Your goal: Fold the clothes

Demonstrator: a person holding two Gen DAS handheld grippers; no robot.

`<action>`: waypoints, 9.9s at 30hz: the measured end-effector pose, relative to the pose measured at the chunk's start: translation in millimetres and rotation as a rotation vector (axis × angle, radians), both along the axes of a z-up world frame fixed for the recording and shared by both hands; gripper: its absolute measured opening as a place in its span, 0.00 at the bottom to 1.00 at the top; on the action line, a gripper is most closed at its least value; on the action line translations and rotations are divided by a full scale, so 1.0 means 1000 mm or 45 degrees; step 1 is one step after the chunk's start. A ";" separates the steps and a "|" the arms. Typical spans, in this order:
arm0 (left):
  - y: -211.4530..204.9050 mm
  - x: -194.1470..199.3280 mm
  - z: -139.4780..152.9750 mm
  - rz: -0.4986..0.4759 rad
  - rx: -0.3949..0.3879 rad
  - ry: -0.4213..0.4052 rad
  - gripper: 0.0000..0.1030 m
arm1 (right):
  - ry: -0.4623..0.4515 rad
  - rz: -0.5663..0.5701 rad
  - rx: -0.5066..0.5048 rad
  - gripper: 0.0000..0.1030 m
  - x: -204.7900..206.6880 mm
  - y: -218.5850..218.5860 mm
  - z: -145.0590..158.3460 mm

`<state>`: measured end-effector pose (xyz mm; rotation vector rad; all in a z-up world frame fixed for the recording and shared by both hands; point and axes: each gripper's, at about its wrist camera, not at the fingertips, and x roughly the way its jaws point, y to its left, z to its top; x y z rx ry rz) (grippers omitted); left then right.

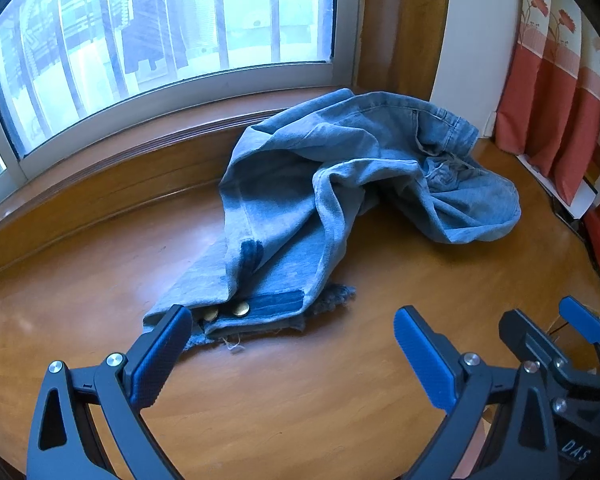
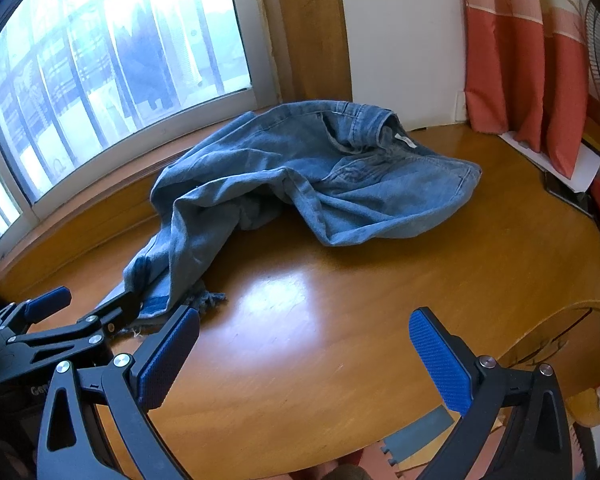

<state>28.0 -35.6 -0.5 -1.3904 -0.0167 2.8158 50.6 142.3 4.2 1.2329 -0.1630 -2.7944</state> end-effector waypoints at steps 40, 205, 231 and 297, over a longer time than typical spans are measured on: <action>0.031 -0.125 -0.070 0.186 -0.235 -0.135 0.99 | -0.072 0.409 0.135 1.00 -0.239 0.067 -0.055; -0.464 0.153 -0.074 0.504 0.132 -0.055 0.07 | -0.033 0.796 -0.081 0.18 -0.021 -0.393 -0.035; -0.392 0.146 0.001 0.313 -0.222 0.111 0.21 | -0.133 -0.057 -0.127 0.43 -0.055 -0.161 -0.052; -0.363 0.107 -0.007 0.346 -0.349 0.082 0.15 | -0.136 0.471 0.051 0.26 -0.034 -0.355 -0.054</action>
